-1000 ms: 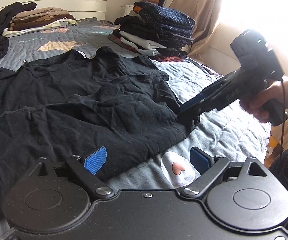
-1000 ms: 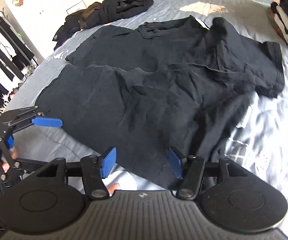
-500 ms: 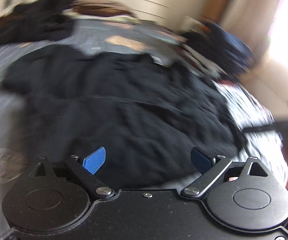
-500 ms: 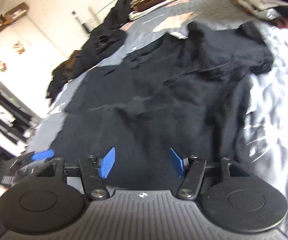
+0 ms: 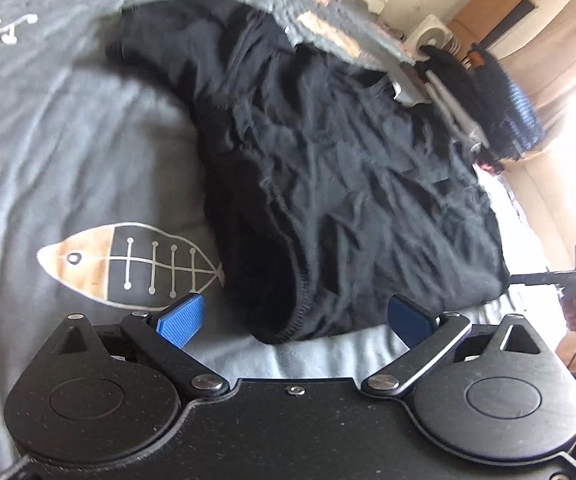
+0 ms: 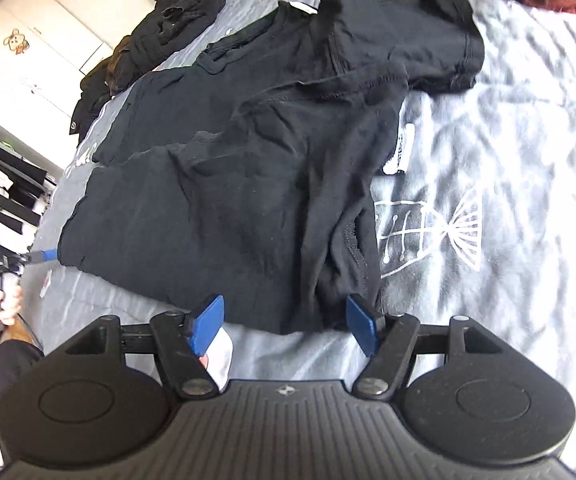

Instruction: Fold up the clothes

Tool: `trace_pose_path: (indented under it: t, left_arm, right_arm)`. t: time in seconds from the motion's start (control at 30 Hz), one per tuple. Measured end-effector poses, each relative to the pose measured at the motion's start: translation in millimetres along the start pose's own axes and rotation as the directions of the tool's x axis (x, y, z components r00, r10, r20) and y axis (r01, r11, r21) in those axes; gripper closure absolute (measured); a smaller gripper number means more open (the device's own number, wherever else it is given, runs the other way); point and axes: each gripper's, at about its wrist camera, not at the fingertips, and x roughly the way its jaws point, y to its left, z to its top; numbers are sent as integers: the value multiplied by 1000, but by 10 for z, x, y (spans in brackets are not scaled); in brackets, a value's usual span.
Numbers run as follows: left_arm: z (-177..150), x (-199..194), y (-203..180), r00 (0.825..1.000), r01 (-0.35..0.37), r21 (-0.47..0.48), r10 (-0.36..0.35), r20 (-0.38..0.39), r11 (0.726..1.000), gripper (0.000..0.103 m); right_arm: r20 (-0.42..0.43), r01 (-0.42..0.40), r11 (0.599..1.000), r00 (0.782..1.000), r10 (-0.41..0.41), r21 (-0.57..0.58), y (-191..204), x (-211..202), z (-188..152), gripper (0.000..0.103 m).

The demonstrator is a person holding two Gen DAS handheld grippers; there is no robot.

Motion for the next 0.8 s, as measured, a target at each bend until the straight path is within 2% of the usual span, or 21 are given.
trace_pose_path:
  t: [0.1, 0.27, 0.33, 0.47, 0.57, 0.67, 0.77, 0.8]
  left_arm:
    - [-11, 99, 55, 999, 41, -18, -41, 5, 999, 9]
    - [-15, 220, 49, 996, 91, 21, -91, -11, 996, 27]
    - [-8, 260, 77, 994, 107, 11, -107, -17, 994, 28]
    - [10, 318, 85, 992, 127, 5, -127, -20, 992, 49]
    - [24, 362, 92, 990, 143, 1, -143, -23, 990, 57]
    - [38, 406, 98, 987, 158, -3, -158, -26, 987, 55]
    - [51, 449, 105, 984, 173, -8, -173, -28, 985, 45]
    - [56, 464, 107, 984, 178, -9, -178, -29, 984, 42]
  right_arm:
    - [-26, 1, 1000, 1000, -1, -5, -54, 116, 30, 34]
    - [-24, 2, 1000, 1000, -2, -9, -129, 137, 65, 32]
    - [-33, -12, 1000, 999, 12, 16, -203, 152, 79, 32]
    - [-47, -30, 1000, 998, 30, 8, -271, 174, 90, 32]
    - [-44, -35, 999, 998, 36, 11, -300, 188, 113, 32]
    - [-40, -65, 998, 997, 66, 16, -310, 229, 118, 30]
    - [-52, -75, 997, 996, 75, -4, -265, 336, 138, 18]
    - [-52, -81, 997, 995, 80, -8, -243, 361, 151, 11]
